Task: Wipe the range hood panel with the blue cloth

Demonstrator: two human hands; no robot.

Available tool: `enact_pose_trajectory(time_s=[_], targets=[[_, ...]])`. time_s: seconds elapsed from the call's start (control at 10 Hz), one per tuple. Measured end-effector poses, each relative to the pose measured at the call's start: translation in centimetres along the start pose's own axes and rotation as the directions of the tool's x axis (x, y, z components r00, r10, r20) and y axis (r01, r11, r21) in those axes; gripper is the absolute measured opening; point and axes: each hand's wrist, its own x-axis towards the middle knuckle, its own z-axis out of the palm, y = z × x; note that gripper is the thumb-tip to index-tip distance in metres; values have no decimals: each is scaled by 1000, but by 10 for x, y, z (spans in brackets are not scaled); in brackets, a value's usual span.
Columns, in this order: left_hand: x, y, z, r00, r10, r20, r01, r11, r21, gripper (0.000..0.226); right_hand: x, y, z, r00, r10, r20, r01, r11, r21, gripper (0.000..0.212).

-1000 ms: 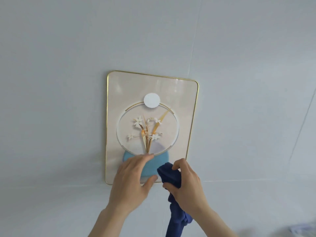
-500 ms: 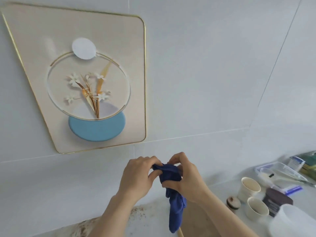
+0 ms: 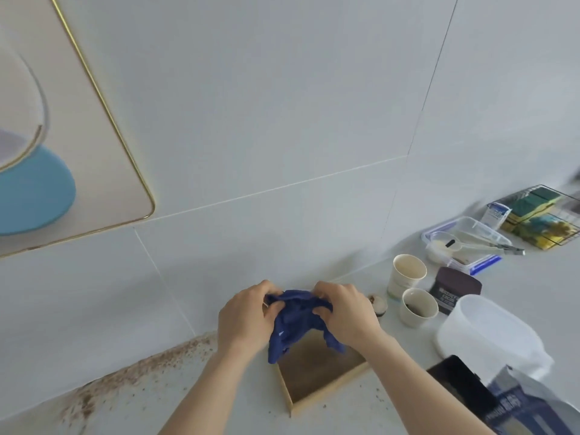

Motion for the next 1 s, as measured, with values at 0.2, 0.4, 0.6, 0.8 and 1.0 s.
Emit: enact_pose_trajectory(time_s=[0.2,0.4,0.6,0.8,1.0], targets=[[2,-11,64,987,-93,132,95,995,-9,25,1,50,44,997,12,71,-16,998,53,26],[-15,-30,114,931,-77,356,21,987,158,50,-20,80,94,977,-3,211,25,994,-103,41],[-35,-51,141,822,-116,558,-139,909,393,70,-46,92,118,897,53,438,36,981,-192,38],[-47,-56,127,730,-170,662,-185,884,430,78,-54,90,119,814,119,568,93,939,-330,74],[-50,-52,74,710,-79,700,-160,950,269,86,-50,57,92,724,217,655,60,926,-373,75]])
